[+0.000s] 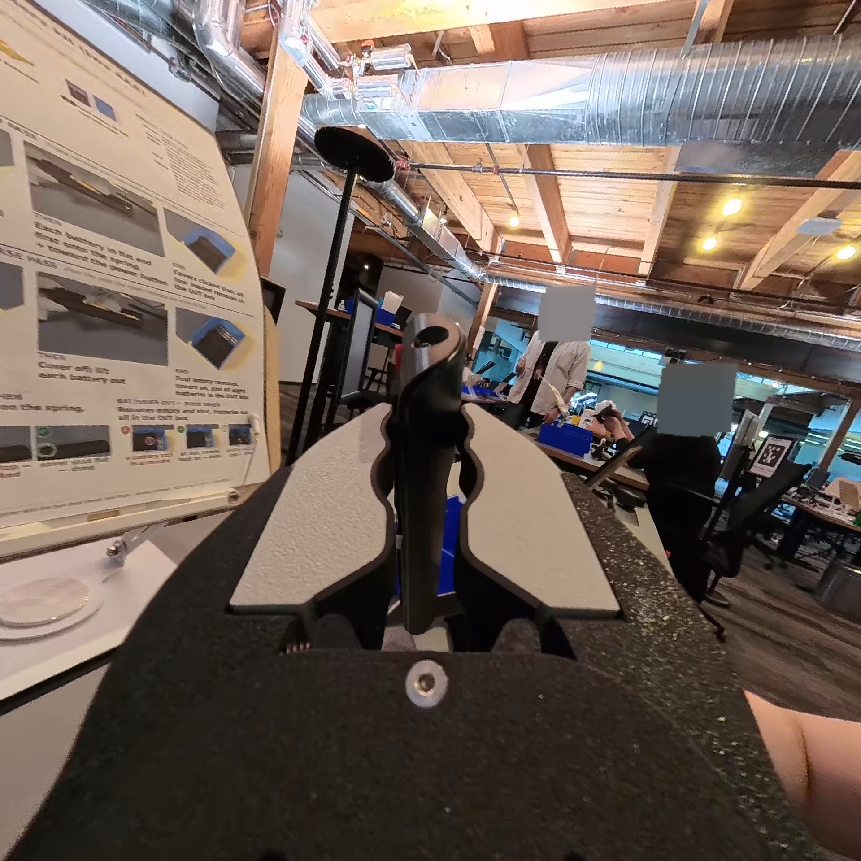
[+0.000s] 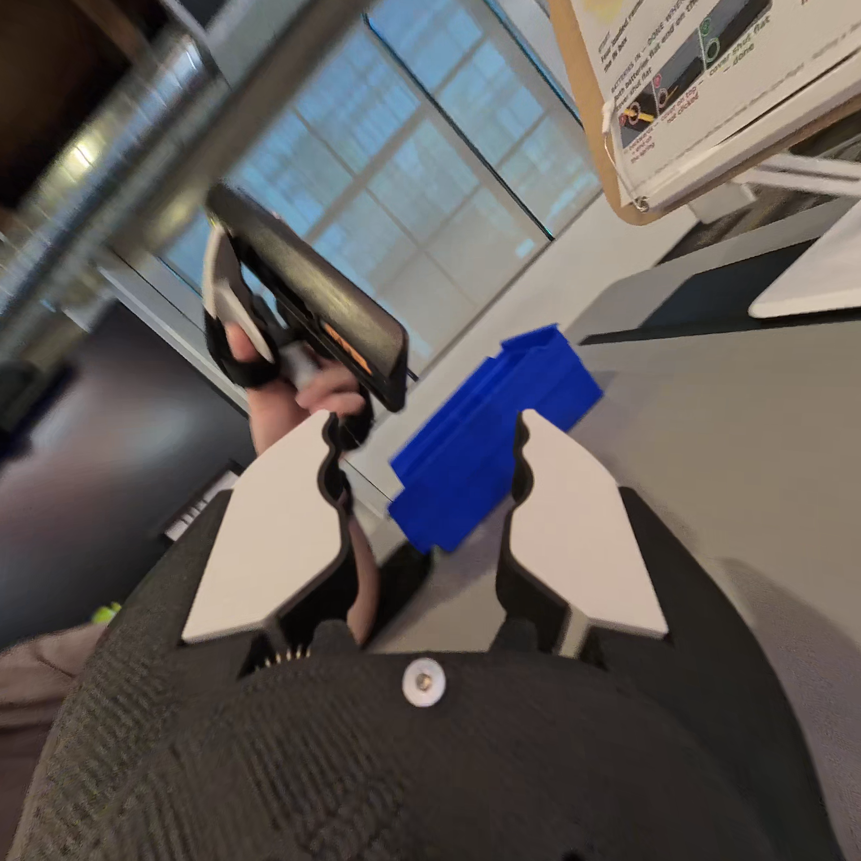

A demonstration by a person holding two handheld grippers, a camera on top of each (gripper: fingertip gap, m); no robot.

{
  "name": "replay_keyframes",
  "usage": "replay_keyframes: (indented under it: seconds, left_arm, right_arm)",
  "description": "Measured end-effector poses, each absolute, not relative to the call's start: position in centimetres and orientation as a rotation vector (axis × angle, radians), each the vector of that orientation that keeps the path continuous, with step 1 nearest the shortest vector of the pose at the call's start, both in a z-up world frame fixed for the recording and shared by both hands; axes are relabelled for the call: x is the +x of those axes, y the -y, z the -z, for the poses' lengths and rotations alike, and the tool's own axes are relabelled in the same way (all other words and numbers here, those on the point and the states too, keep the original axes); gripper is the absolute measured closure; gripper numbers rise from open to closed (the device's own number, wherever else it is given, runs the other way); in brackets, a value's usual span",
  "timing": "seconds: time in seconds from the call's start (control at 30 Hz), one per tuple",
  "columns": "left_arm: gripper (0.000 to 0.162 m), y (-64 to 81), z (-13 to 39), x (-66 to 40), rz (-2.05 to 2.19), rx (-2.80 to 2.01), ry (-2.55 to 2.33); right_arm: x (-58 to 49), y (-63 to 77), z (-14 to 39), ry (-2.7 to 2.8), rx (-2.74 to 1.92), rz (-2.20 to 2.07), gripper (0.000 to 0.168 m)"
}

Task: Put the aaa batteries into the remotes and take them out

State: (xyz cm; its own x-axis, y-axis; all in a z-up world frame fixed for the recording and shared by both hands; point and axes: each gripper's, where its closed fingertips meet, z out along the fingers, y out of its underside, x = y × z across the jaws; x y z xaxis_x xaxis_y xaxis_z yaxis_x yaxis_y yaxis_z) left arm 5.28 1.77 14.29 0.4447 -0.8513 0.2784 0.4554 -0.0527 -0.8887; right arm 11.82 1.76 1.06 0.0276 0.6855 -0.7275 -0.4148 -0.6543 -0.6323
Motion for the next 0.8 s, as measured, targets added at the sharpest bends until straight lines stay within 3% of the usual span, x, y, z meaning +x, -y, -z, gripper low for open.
replay_keyframes:
  seconds: [0.23,0.47,0.73,0.8]
  left_arm:
    - [0.138,-1.1,-12.4,8.6,1.159,-1.209,-0.429]
    - [0.138,-0.6,-12.3,9.2,1.202,-1.182,-0.397]
    - [0.138,0.3,-13.2,8.9,1.228,-1.112,-0.36]
    - [0.138,0.4,-13.2,8.9,1.221,-1.101,-0.352]
  right_arm:
    - [12.2,-1.0,-2.7,0.171,-1.38,-1.759,0.096]
    - [12.8,-0.9,-3.1,0.191,-1.389,-1.655,0.118]
    - [12.6,-0.3,-3.4,0.085,-1.336,-1.778,0.117]
    - [13.0,-0.1,-3.8,0.072,-1.293,-1.789,0.125]
